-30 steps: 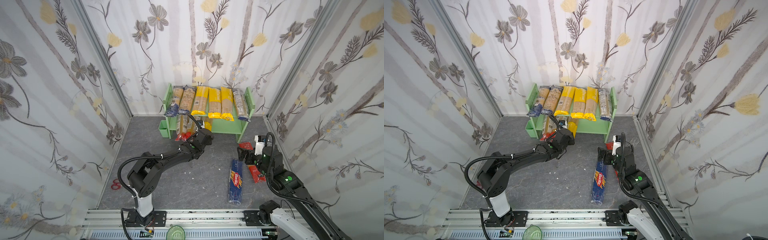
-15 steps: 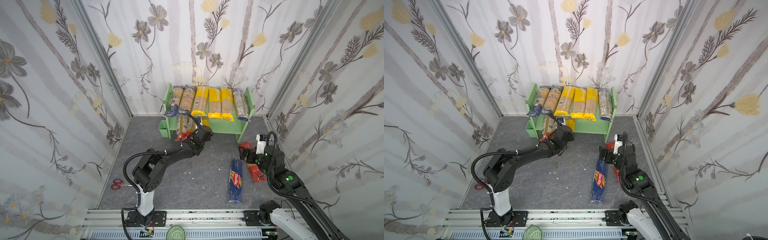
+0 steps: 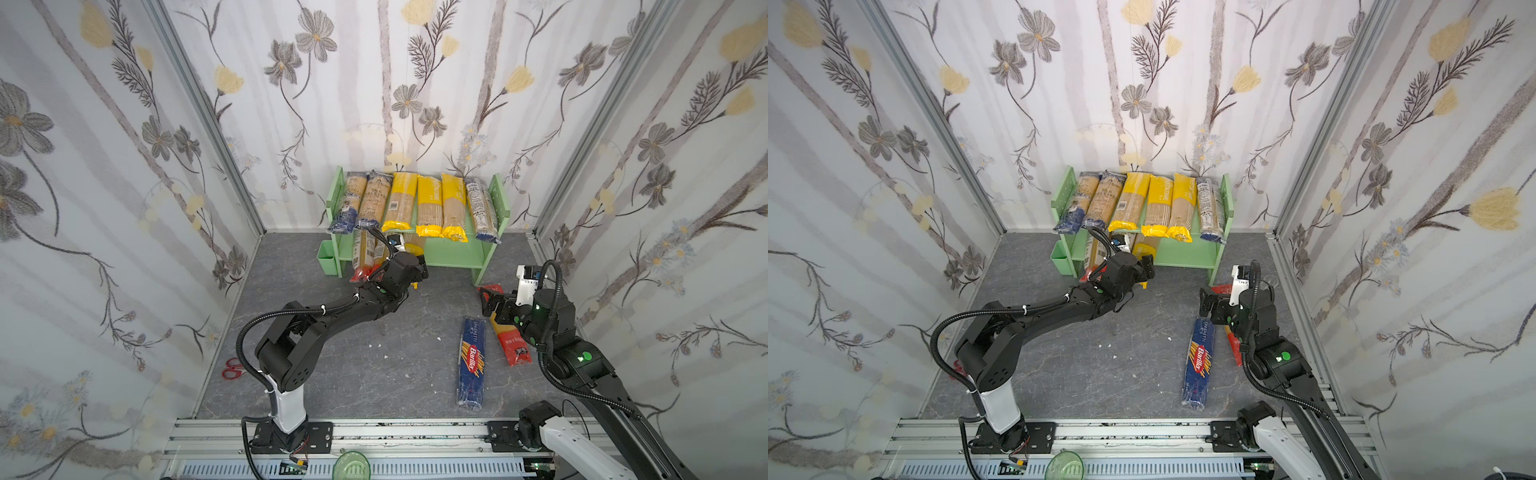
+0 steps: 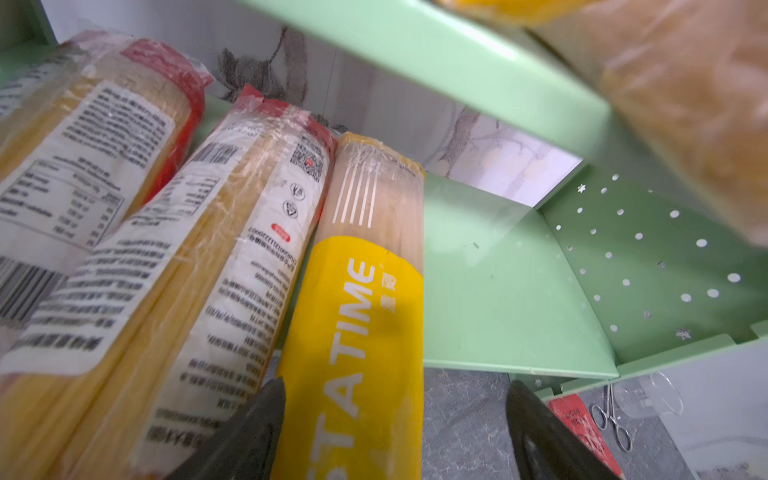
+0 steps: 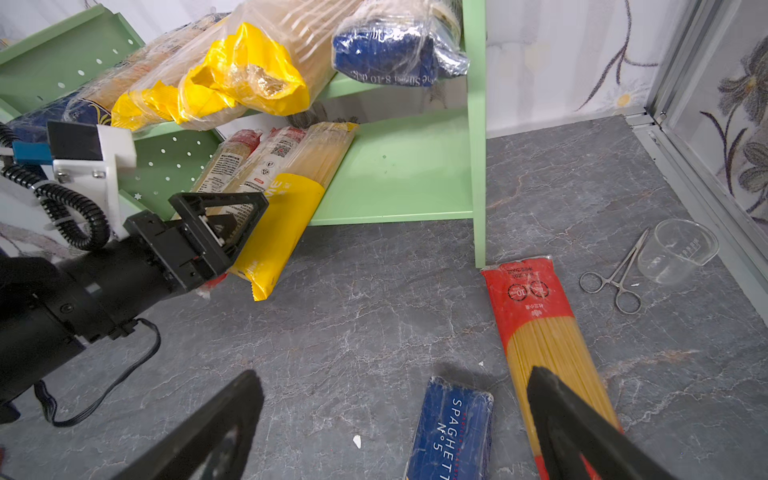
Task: Place and organize the pasta boxes and bags onto the shelf
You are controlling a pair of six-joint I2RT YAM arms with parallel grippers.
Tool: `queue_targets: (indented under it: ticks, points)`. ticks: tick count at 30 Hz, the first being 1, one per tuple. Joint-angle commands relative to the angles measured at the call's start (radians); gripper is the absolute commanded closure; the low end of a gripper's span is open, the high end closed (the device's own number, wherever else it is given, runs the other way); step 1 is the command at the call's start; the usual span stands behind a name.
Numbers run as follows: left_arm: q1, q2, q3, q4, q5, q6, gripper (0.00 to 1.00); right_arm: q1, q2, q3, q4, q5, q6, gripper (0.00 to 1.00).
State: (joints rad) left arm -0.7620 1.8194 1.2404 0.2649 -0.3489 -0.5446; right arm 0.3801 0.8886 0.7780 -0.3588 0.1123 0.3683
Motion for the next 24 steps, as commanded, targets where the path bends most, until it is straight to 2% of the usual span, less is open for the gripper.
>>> queue_targets:
  ticks: [1, 9, 16, 20, 24]
  points:
    - [-0.008, -0.032, -0.036, 0.028, 0.013, -0.028, 0.12, 0.001, -0.003, -0.005, 0.003, 0.018, 0.023, 0.00]
    - [-0.052, -0.127, -0.102, 0.027, 0.053, 0.014, 0.00, 0.002, -0.019, -0.068, -0.017, 0.043, 0.049, 0.00]
    - [-0.111, -0.252, -0.209, 0.028, 0.065, 0.034, 0.00, 0.036, -0.064, -0.121, -0.053, 0.085, 0.112, 0.00]
    - [-0.153, -0.331, -0.285, 0.027, 0.055, 0.024, 0.00, 0.090, -0.069, -0.137, -0.101, 0.144, 0.166, 0.00]
    - [-0.192, -0.414, -0.359, 0.013, 0.040, 0.026, 0.00, 0.194, -0.080, -0.174, -0.115, 0.197, 0.251, 0.00]
